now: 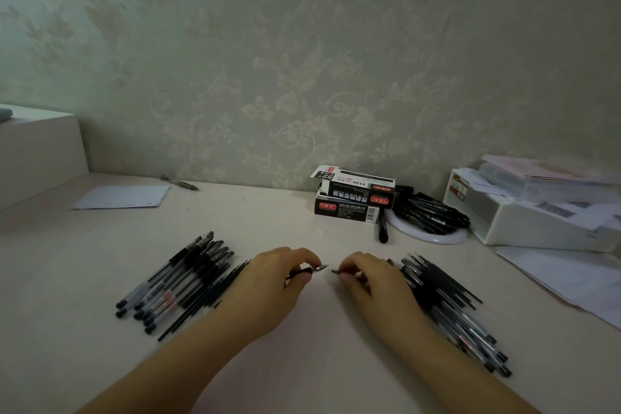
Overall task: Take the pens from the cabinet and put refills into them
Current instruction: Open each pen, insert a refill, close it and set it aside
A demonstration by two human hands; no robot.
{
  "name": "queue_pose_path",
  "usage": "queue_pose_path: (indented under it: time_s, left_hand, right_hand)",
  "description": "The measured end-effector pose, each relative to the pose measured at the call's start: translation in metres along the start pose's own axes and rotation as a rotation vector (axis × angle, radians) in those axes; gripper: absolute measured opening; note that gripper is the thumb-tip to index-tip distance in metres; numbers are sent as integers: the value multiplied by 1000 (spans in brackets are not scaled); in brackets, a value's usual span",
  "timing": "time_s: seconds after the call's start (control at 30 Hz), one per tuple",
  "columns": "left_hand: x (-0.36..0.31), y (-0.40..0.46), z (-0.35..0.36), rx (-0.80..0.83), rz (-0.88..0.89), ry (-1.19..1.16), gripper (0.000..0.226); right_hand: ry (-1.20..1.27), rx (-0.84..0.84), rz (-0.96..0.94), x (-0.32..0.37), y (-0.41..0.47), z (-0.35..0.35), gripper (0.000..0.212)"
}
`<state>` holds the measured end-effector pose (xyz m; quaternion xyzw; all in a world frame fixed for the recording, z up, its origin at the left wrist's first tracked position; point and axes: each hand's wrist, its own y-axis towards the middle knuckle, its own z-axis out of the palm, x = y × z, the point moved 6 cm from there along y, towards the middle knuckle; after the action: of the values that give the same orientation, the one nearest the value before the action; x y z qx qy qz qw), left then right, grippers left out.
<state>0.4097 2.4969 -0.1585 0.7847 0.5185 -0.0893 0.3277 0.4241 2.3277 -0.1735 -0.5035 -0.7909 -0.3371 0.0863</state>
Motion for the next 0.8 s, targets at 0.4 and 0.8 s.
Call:
queue_pose_path:
  time_s: [0.4, 0.8]
  left_hand:
    - [-4, 0, 0, 63, 64, 41, 19]
    - [-14, 1, 1, 52, 153, -8, 10]
  right_hand:
    - [154, 26, -74, 11, -2, -3, 10]
    - [334, 42, -24, 12, -4, -3, 16]
